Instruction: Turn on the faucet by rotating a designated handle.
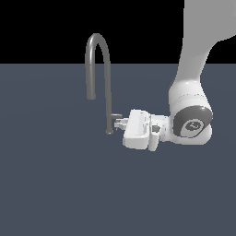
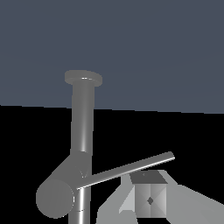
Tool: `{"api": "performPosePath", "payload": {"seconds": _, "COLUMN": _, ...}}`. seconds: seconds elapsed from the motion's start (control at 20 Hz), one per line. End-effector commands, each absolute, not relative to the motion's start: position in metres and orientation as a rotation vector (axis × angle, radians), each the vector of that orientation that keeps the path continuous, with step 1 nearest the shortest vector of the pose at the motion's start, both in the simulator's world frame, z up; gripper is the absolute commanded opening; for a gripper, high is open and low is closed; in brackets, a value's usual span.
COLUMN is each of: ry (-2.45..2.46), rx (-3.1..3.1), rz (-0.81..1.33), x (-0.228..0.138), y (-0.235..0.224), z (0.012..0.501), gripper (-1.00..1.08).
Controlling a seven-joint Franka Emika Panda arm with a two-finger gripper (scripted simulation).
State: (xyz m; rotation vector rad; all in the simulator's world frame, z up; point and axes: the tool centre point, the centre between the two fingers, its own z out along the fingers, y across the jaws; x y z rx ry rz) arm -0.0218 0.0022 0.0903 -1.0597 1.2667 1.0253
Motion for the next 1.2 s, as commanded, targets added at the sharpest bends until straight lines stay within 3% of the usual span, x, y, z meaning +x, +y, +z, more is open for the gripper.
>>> {"api": "performPosePath", "payload": {"seconds": 0.0, "ry": 1.286, "rx": -1.052, "rz": 1.031, "x": -0.021, "y": 0.002, "z": 0.073, "gripper": -1.00}}
{"api": "performPosePath", "payload": {"seconds": 0.35, "ry": 1.303, "rx": -1.045, "rz": 1.042, "x": -0.017, "y": 0.001, "z": 0.047, "gripper": -1.00}}
{"api": "performPosePath", "payload": {"seconds": 0.4, "ry": 1.258, "rx": -1.063, "rz": 1.019, "x": -0.008, "y": -0.001, "z": 0.076, "gripper": -1.00}}
{"api": "performPosePath", "payload": {"seconds": 1.15, "ry": 1.305, "rx": -1.044, "rz": 1.043, "x": 0.011, "y": -0.005, "z": 0.029, "gripper": -1.00}}
